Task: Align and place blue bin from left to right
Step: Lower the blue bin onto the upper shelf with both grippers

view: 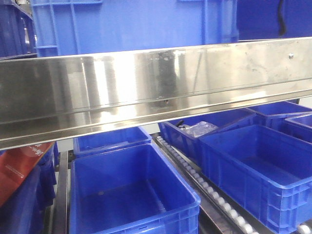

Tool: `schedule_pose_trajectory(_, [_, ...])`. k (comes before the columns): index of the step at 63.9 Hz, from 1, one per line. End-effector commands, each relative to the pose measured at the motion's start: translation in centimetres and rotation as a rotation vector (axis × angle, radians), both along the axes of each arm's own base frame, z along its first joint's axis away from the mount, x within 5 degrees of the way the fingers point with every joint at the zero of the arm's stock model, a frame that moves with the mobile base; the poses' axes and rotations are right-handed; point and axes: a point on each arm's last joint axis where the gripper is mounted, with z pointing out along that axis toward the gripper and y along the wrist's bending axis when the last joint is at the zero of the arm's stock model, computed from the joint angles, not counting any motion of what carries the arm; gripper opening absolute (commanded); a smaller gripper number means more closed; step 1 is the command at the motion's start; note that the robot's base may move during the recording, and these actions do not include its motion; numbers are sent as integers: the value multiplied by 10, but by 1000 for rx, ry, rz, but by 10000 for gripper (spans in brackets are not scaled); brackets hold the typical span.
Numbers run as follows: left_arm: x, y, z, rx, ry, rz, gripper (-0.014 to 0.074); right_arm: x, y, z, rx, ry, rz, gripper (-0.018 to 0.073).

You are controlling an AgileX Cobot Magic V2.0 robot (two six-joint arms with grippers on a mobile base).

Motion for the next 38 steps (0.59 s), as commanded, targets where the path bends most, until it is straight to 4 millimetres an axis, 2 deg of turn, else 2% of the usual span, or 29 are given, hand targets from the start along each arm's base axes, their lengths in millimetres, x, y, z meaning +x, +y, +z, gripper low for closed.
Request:
schedule_pose_trajectory(1, [-20,1,14,26,-28,-22,193,-16,-5,17,-6,-51,-8,-147])
schedule_pose_trajectory(7, [-34,6,20,66,-34,-11,-69,-20,-7,19,-18,-44,-12,-154])
schedule_pose_trajectory(9, [-39,8,22,84,-37,1,-109,-20,-7,16,-25,-32,-14,-154])
schedule_pose_trajectory(24, [-75,18,9,122,-101,49,-111,-22,-10,-17,-55,50,-40,-154])
schedule_pose_trajectory(32, [-105,23,-8,103,-186,65,-111,-43,-15,-25,-64,-25,-51,-154])
schedule_pose_trajectory(38, [-132,28,-22,96,-264,80,-111,-71,-20,-30,-88,-102,-53,-154])
